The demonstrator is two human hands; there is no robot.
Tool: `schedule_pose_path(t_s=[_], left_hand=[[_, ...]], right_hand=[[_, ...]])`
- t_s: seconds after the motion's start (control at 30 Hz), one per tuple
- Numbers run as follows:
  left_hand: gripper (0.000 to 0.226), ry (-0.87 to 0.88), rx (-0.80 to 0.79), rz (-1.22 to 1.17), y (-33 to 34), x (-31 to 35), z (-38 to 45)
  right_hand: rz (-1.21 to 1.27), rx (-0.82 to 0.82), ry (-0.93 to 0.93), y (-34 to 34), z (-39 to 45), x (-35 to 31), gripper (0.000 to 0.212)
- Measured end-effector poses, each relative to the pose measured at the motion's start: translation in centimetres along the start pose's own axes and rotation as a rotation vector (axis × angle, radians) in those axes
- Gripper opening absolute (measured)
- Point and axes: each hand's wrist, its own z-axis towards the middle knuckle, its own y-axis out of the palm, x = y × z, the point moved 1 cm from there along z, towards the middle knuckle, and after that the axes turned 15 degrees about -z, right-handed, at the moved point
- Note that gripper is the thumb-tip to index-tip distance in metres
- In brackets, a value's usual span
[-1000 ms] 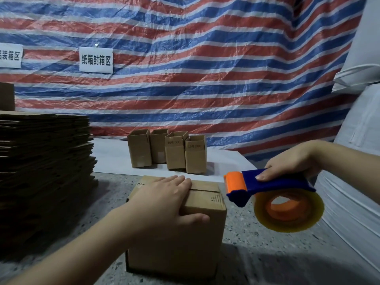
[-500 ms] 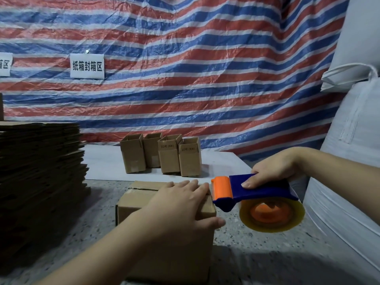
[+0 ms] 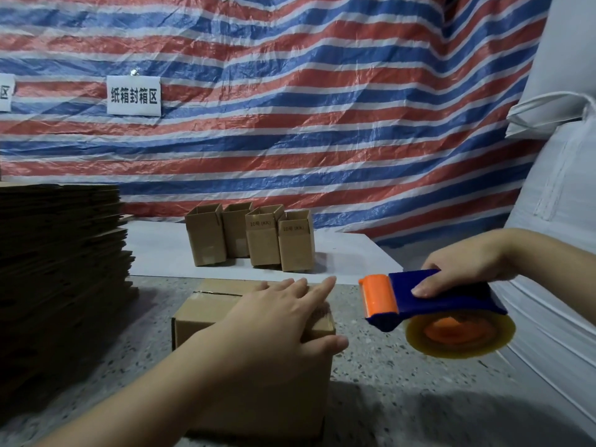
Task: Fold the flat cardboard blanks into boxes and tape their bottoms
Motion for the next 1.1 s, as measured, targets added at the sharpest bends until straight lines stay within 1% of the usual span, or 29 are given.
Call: schedule_pose_path(t_s=[0.1,0.23,0.33,0.43,0.6,0.87,0.97,1.03,1.1], left_hand=[[0.088,0.006,-0.023,0.002,-0.1,0.0,0.1],[0.092,0.000,-0.024,0.024,-0.3,0.3,-0.1],[0.091,0.005,-0.018,0.041,-0.5,0.5,-0.1],[0.091,0.007,-0.029,0.035,-0.6,0.5,0.0],[0.095,0.006,-0.050,0.038,-0.6,0.7,0.0],[0.095,0.020,-0.031,0.037,-0.4,0.9,0.0],[0.093,0.046,-0.001,0.034,-0.3,0.7,0.1],[0.094,0.052,0.014,0.037,-0.3,0.7,0.0],[0.095,0.052,0.019,0.037,-0.2,0.7,-0.1]], right_hand=[[-0.169,0.063,0.120,-0.2,0.3,-2.4,0.055],[-0.300,0.115,0.271,0.4,0.4,-5.0,0.066],[-0.395,0.184,0.330,0.7,-0.1,-6.3,0.064],[-0.460,0.203,0.385,1.1,-0.5,-7.3,0.061],[-0.599,0.267,0.392,1.9,-1.0,-8.5,0.059],[-0.634,0.335,0.358,3.2,-1.4,-10.6,0.052],[-0.657,0.327,0.354,3.2,-1.3,-11.0,0.048],[-0.712,0.287,0.405,3.9,-1.0,-10.4,0.044],[-0.737,0.256,0.460,5.7,-0.2,-8.4,0.049]])
